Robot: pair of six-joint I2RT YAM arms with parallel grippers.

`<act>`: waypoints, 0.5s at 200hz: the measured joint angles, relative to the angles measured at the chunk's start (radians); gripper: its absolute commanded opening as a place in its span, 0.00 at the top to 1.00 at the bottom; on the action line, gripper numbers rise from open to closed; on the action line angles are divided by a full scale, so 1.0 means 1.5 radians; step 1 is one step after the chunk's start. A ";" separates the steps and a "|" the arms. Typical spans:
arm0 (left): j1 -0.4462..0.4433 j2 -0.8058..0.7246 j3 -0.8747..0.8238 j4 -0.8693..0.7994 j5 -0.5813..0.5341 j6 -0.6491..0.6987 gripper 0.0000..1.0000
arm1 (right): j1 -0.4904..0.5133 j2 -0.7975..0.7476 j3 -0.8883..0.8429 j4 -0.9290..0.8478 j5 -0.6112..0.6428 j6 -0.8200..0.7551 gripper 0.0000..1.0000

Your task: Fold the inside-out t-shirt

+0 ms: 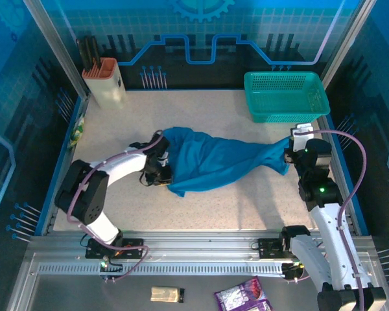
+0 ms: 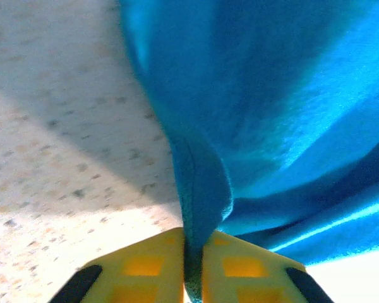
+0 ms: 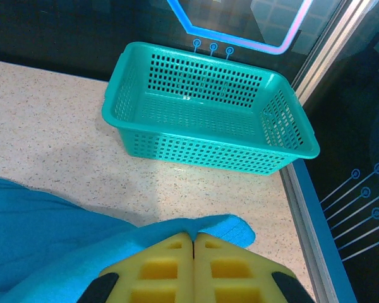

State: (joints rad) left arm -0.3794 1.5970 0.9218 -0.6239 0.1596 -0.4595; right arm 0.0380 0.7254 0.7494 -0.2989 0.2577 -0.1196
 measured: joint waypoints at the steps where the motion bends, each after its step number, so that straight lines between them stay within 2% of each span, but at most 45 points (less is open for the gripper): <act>1: 0.002 -0.002 -0.002 0.001 0.002 0.000 0.92 | 0.000 0.000 0.000 0.000 0.000 0.000 1.00; 50: 0.097 -0.123 -0.063 0.084 0.107 -0.025 0.95 | 0.000 0.001 0.000 0.001 -0.002 0.000 1.00; 84: 0.108 -0.215 -0.048 0.154 0.219 -0.021 0.87 | 0.000 0.014 0.013 0.001 -0.004 -0.002 1.00; 100: 0.108 -0.265 -0.043 0.165 0.249 -0.019 0.85 | 0.000 0.014 0.020 0.002 -0.004 -0.006 1.00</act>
State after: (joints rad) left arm -0.2176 1.1992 0.8574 -0.3759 0.5339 -0.4881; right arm 0.0380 0.7464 0.7799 -0.2966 0.2520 -0.1291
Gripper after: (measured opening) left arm 0.134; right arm 0.063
